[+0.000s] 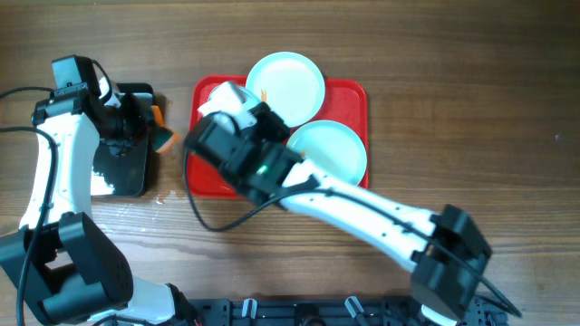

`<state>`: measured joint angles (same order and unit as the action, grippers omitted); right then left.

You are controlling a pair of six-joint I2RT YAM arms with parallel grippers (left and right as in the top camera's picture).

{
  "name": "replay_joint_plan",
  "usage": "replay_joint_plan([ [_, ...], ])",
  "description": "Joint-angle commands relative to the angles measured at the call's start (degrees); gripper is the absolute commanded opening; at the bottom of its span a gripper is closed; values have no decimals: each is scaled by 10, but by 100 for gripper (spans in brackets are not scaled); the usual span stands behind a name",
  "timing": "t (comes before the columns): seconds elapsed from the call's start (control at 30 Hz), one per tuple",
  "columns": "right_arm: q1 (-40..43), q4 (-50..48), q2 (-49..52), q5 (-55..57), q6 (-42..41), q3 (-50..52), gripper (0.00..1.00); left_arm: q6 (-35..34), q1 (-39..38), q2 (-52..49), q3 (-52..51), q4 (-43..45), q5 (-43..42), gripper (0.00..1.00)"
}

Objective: Clean dirty plates on tray and stack at the side
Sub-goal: 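Lift the top white plate off the red tray with the right gripper, then set the plate on the table right of the tray, release it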

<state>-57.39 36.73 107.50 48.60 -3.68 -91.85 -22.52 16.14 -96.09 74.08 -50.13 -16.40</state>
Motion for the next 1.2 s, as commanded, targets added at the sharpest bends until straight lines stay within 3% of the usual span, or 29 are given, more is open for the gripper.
replay_joint_plan([
  [0.0, 118, 40, -124, -268, -163, -3, 4, 13, -3, 13, -4, 1, -29, 4],
  [0.1, 295, 110, -170, -490, -157, -3, 4, 31, -3, 13, -4, 9, -83, 4],
  [0.17, 424, 161, -165, -555, -156, 13, 4, 44, -10, 13, -4, 13, -104, 4],
  [0.33, 649, 116, -159, -564, -139, 128, 4, 72, -76, 13, -4, 25, -102, 4],
  [0.53, 826, 17, -134, -561, -175, 248, 4, 71, -107, 13, -4, 30, -50, 4],
  [0.63, 828, 4, -106, -568, -172, 258, 6, 71, -107, 13, -4, 30, -50, 4],
  [0.67, 821, 4, -101, -568, -168, 258, 19, 71, -107, 13, -4, 30, -50, 4],
  [0.77, 793, -1, -100, -628, -166, 258, 77, 71, -107, 13, -4, 30, -50, 4],
  [0.9, 716, -66, -100, -881, -158, 258, 80, 71, -107, 13, -4, 30, -50, 4],
  [0.93, 679, -96, -100, -901, -158, 258, 80, 71, -107, 13, -4, 30, -50, 4],
  [1.0, 584, -150, -100, -845, -160, 258, 82, 71, -107, 13, -4, 30, -50, 4],
  [1.1, 457, -213, -87, -649, -196, 258, 86, 71, -107, 13, -4, 27, -50, 4],
  [1.17, 418, -234, -51, -638, -209, 240, 90, 71, -108, 13, -4, 25, -50, 4],
])
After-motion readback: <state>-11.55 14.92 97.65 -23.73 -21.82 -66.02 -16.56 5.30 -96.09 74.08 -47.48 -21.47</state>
